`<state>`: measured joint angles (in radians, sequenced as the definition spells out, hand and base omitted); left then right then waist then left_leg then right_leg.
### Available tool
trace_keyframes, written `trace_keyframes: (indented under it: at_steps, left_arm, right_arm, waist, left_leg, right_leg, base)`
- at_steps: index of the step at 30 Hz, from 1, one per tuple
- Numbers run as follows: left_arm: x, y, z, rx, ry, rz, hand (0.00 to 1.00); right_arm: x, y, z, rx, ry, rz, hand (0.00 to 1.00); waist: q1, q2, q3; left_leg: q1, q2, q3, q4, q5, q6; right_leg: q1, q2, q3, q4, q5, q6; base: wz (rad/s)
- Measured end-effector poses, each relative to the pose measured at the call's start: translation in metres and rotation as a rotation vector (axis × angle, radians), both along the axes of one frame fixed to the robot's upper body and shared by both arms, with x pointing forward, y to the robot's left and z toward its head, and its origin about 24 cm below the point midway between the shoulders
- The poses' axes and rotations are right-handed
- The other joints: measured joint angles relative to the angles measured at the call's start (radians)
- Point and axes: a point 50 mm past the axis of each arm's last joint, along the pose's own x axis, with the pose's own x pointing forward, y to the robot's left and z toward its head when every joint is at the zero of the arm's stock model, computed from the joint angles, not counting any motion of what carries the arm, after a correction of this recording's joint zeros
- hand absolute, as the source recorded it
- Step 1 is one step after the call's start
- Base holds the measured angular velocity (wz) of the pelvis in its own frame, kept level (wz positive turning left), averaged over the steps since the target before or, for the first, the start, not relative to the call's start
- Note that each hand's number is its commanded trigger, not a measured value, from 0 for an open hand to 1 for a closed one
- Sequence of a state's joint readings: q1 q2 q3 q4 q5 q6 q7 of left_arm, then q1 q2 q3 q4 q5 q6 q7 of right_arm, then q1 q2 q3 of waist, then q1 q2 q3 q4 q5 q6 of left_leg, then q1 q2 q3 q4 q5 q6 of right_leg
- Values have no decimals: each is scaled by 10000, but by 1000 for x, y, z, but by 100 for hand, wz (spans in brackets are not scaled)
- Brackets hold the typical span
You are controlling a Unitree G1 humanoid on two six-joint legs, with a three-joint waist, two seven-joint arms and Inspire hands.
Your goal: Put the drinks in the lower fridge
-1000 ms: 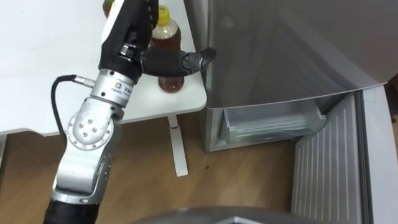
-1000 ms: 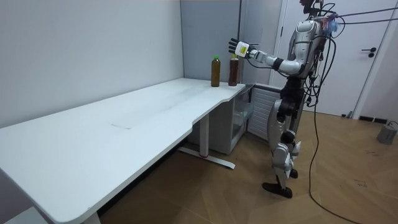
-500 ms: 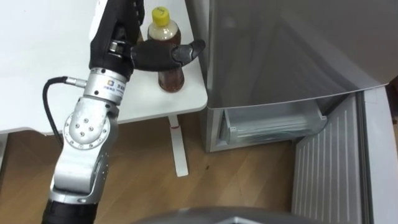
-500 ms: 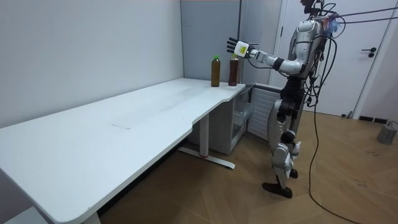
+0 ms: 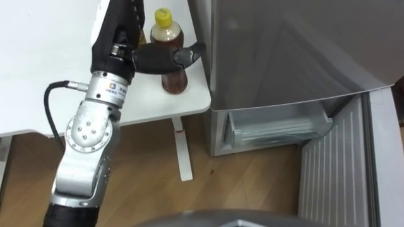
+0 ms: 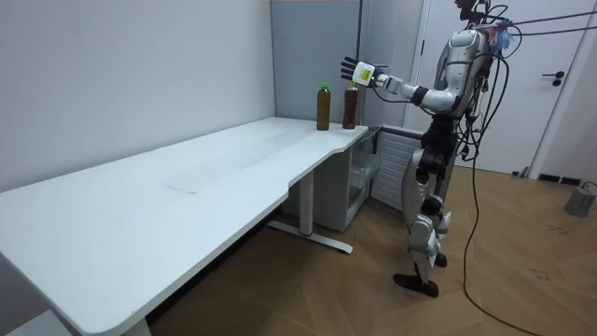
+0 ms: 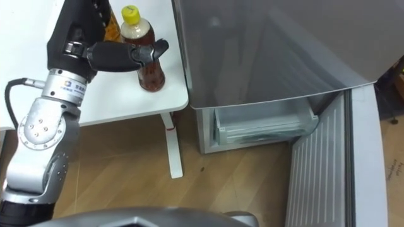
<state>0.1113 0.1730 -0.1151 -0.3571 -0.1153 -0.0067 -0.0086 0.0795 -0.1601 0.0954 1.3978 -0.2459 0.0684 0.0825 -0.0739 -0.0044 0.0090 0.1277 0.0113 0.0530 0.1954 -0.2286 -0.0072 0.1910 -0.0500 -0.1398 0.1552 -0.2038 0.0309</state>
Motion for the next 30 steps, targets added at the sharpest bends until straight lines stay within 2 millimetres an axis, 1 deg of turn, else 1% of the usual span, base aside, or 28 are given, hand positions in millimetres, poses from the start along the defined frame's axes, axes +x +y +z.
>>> trace_keyframes:
  at_steps: [6,14,21,30]
  left_arm:
    - [-1,-1,-3,2,120,-35,0]
    - [-2,0,-6,55,293,-12,0]
    - [0,3,-19,127,891,109,0]
    - [0,3,-20,129,904,76,0]
  right_arm:
    - [-1,0,0,-16,157,-41,0]
    - [-2,0,0,6,204,-48,0]
    - [-2,0,0,16,228,-46,0]
    - [-4,0,0,162,449,-81,0]
  waist:
    - [1,34,-16]
    - [-3,35,-17]
    - [-4,31,-15]
    - [-13,18,-9]
  left_leg:
    - [-10,4,-2,2,0,0]
    - [4,4,4,21,0,0]
    - [-1,4,6,13,0,0]
    - [2,3,24,21,1,0]
  right_leg:
    - [-9,4,-4,6,2,-2]
    - [0,2,8,23,2,-2]
    - [-5,2,5,25,2,-2]
    - [-11,2,12,-3,2,-2]
  base:
    - [0]
    - [0]
    - [0]
    - [0]
